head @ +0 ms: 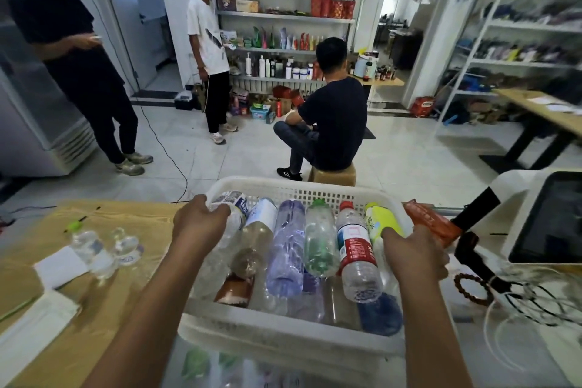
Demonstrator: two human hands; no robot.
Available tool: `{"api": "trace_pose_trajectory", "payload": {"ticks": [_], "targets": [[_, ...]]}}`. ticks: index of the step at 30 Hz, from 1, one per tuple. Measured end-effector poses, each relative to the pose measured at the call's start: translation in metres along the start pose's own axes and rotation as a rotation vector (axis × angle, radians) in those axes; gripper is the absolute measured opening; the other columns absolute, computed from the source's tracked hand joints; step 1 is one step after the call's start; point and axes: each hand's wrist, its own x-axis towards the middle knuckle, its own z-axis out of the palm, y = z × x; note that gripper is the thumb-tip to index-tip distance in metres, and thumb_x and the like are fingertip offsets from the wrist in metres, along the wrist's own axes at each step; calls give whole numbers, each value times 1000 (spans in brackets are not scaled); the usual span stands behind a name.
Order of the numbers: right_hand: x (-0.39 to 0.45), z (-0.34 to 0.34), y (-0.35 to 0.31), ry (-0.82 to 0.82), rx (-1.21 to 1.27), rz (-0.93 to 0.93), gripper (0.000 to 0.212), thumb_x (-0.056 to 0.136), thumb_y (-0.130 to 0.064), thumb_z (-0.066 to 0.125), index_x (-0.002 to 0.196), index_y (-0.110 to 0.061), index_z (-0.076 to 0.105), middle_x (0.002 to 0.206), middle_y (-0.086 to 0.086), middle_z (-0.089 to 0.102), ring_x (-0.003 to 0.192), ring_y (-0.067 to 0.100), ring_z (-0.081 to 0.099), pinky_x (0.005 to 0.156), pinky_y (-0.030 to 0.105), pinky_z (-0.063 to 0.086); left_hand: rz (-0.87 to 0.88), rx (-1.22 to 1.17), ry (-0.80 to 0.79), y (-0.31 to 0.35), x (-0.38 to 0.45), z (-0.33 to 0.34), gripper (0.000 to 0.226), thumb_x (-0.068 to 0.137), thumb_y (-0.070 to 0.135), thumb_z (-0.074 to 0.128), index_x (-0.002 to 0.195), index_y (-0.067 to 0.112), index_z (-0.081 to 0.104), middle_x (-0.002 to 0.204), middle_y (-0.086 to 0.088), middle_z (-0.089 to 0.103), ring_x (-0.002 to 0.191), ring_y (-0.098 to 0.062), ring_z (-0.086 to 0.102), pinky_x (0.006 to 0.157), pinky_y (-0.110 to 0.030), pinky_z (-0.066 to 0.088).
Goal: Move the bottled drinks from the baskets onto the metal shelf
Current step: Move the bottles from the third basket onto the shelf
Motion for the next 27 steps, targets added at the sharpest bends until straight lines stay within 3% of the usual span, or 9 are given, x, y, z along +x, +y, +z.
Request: {"api": "trace_pose_trajectory", "payload": {"ticks": [4, 7, 10, 14, 17, 20, 27], "targets": [[-15, 4, -5, 23, 16, -81, 56, 88, -34, 64, 137, -10, 49, 145, 21, 43, 137, 39, 32, 113, 46, 24, 38, -21, -26, -2, 3, -1, 50, 87, 33, 61, 133, 14, 53, 132, -14, 56, 114, -32, 55, 95, -40, 46], [-29, 8, -16, 12, -19, -180, 51, 89, -34, 63, 134, -13, 54, 141, 17, 48, 135, 36, 35, 111, 44, 26, 71, -19, -30, -5, 5, -2, 48, 87, 31, 60, 132, 16, 54, 132, -9, 56, 100, -25, 57, 82, -32, 42], [-48, 17, -35, -15, 6, -315, 42, 88, -32, 63, 127, -16, 61, 133, 12, 56, 129, 33, 42, 107, 42, 32, 118, 72, -17, -6, 6, 0, 48, 87, 31, 60, 132, 13, 55, 129, -12, 59, 108, -29, 57, 79, -29, 37], [-76, 36, -58, -184, 103, -479, 31, 86, -24, 65, 116, -16, 64, 117, 4, 65, 106, 25, 58, 85, 31, 44, 175, 346, -56, -1, 12, 5, 41, 87, 39, 56, 114, 8, 57, 118, -16, 60, 107, -34, 56, 77, -33, 41], [-91, 51, -67, -307, 31, -501, 28, 88, -24, 62, 115, -18, 62, 109, 3, 67, 96, 25, 63, 80, 32, 49, 202, 544, -21, 2, 16, 10, 42, 86, 44, 55, 112, 11, 58, 119, -15, 58, 112, -34, 54, 86, -36, 42], [-103, 64, -67, -316, -87, -517, 23, 91, -27, 61, 111, -16, 60, 109, 5, 67, 95, 26, 63, 76, 30, 46, 252, 676, 4, 1, 16, 18, 48, 84, 47, 57, 116, 12, 56, 121, -12, 55, 118, -32, 48, 93, -41, 39], [-106, 79, -68, -335, -456, -535, 46, 89, -33, 61, 127, -8, 53, 116, 9, 63, 106, 29, 62, 76, 30, 44, 238, 933, -79, 10, 15, 22, 60, 75, 39, 74, 126, 17, 52, 125, -5, 51, 122, -26, 42, 86, -35, 40]]}}
